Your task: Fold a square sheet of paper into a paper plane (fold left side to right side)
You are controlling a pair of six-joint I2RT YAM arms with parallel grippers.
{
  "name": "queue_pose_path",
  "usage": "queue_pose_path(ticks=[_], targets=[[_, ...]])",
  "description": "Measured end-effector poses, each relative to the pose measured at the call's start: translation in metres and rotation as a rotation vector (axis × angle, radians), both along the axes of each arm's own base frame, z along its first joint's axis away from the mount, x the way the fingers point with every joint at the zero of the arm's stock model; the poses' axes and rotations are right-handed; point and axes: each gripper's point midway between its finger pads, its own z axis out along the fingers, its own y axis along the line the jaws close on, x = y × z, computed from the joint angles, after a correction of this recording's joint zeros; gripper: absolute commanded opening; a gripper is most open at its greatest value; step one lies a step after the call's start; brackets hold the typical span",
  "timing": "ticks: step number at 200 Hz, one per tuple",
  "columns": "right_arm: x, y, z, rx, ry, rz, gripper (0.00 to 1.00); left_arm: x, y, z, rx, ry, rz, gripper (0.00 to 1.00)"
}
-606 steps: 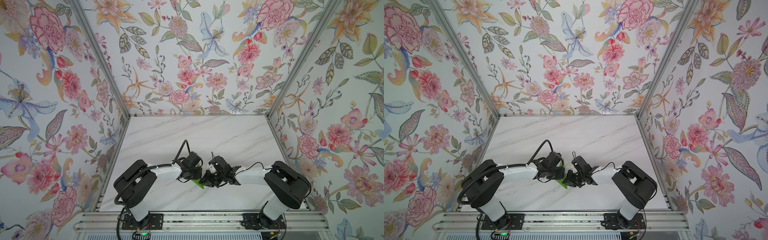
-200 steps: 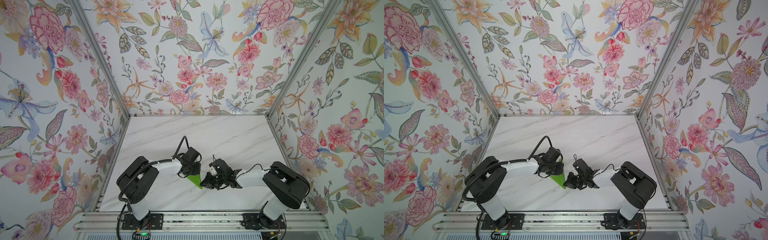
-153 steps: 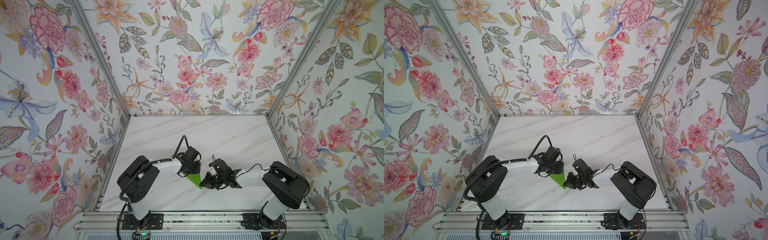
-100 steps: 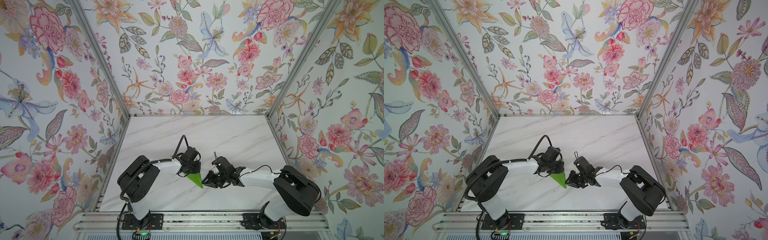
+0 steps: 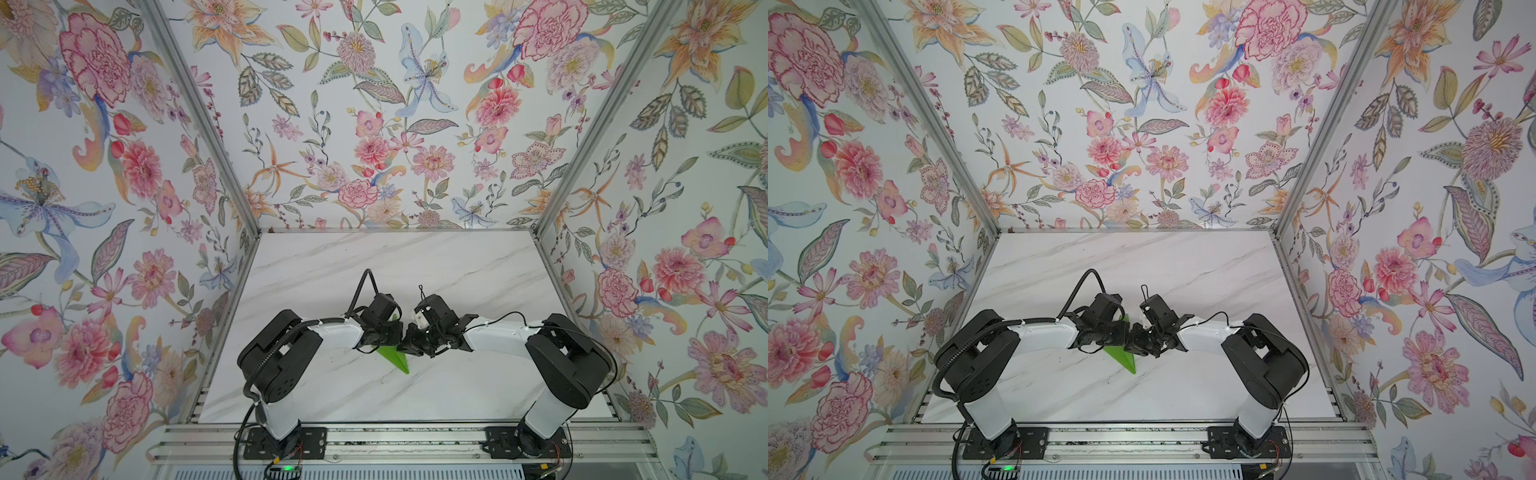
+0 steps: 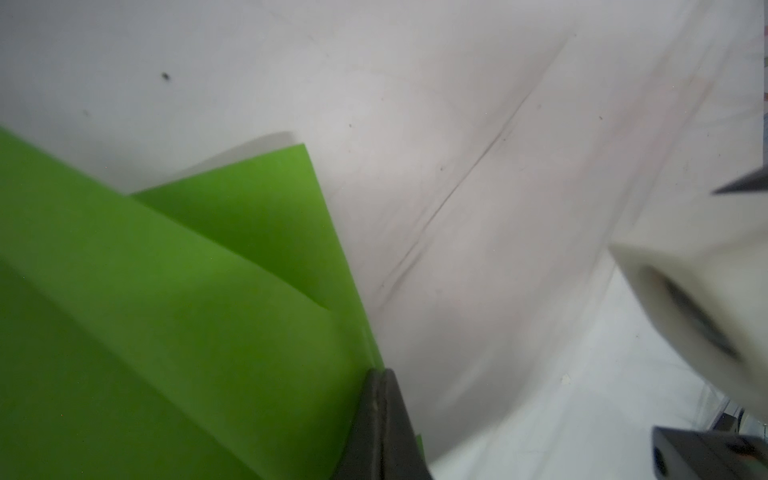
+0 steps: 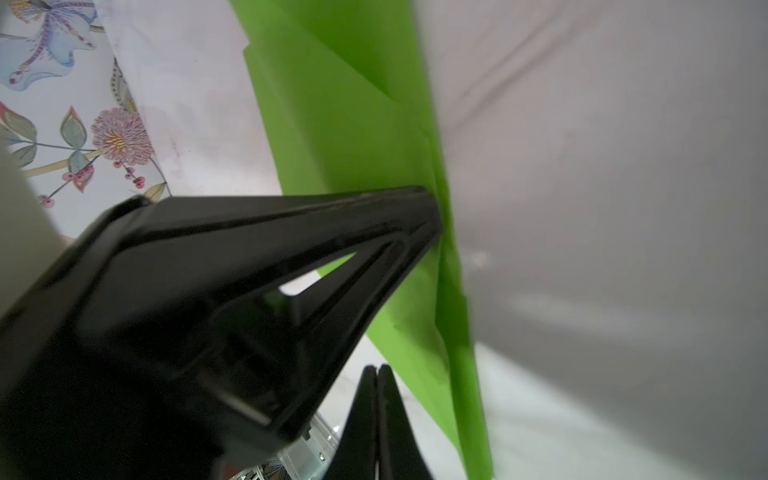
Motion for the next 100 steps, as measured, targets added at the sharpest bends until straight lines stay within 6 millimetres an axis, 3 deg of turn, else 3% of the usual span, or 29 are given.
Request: queue_pose_path(ticks=[27,65,100], targets=[[0.001,-0.004,-0.016,-0.027,0.029,-0.009,0.03,0.001,-0.001,0.000,-0.002,-0.002,0.000,0.00],[0.003,-0.006,-0.019,0.004,0.023,-0.010,0.01,0.001,0.001,0.002,0.020,0.004,-0.004,0.00],[0.003,-0.007,-0.019,0.042,0.009,-0.003,0.01,0.004,0.021,0.011,0.125,-0.001,-0.019,0.10]])
